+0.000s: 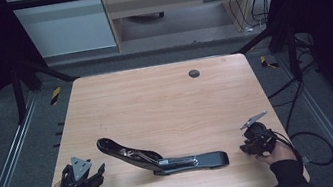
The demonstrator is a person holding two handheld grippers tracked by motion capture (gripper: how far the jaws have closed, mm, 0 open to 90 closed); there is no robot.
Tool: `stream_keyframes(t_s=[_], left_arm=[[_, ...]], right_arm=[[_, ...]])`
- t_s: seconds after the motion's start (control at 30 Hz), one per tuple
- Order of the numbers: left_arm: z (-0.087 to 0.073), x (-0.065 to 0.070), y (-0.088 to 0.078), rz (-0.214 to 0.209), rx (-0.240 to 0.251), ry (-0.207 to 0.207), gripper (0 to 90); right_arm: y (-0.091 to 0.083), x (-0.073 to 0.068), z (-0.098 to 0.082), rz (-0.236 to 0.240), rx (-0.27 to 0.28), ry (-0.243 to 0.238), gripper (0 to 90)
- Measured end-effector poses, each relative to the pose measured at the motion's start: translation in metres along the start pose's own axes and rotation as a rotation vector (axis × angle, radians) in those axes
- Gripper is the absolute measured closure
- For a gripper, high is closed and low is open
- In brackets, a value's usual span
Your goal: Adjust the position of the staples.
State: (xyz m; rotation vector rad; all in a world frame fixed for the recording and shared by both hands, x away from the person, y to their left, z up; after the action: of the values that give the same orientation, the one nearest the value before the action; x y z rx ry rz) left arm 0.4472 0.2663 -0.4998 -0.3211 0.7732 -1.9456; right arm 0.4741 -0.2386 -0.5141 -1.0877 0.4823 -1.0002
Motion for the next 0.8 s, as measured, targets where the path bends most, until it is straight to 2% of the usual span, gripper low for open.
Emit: stream_keyframes(t_s=[0.2,0.43,0.47,0.8], left_arm=[[-0.0001,0.0000,0.0001,0.000,-0.001,0.001,46.6],[-0.0002,0.0000,0.0002,0.001,-0.003,0.002,46.6],[-0.0002,0.0000,0.0002,0.001,-0.003,0.002,46.7],[-0.0002,0.0000,0.0002,0.002,-0.004,0.003,46.7]], right_arm=[[0.0028,-0.0001,-0.0013,-0.007,-0.016,0.008,72.3],[0.0056,-0.0002,-0.0020,0.005,-0.025,-0.009,74.6],[0.0057,-0.0010,-0.0020,0.003,-0.031,0.003,74.9],[0.0072,-0.0013,-0.0030,0.015,-0.048,-0.002,77.5]])
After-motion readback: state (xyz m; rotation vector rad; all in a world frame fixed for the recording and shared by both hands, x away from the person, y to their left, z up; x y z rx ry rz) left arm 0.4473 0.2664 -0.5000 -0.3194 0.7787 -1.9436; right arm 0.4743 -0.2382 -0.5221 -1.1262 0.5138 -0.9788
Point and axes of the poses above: each handheld gripper's, and its own axes: y roughly forward along the jaws, z roughly out of its top, x roughly to its right, the point moved 6 cm from there along y, roughly forward along the jaws, and after that the axes turned 8 degrees about -z, right-handed, at the moved point
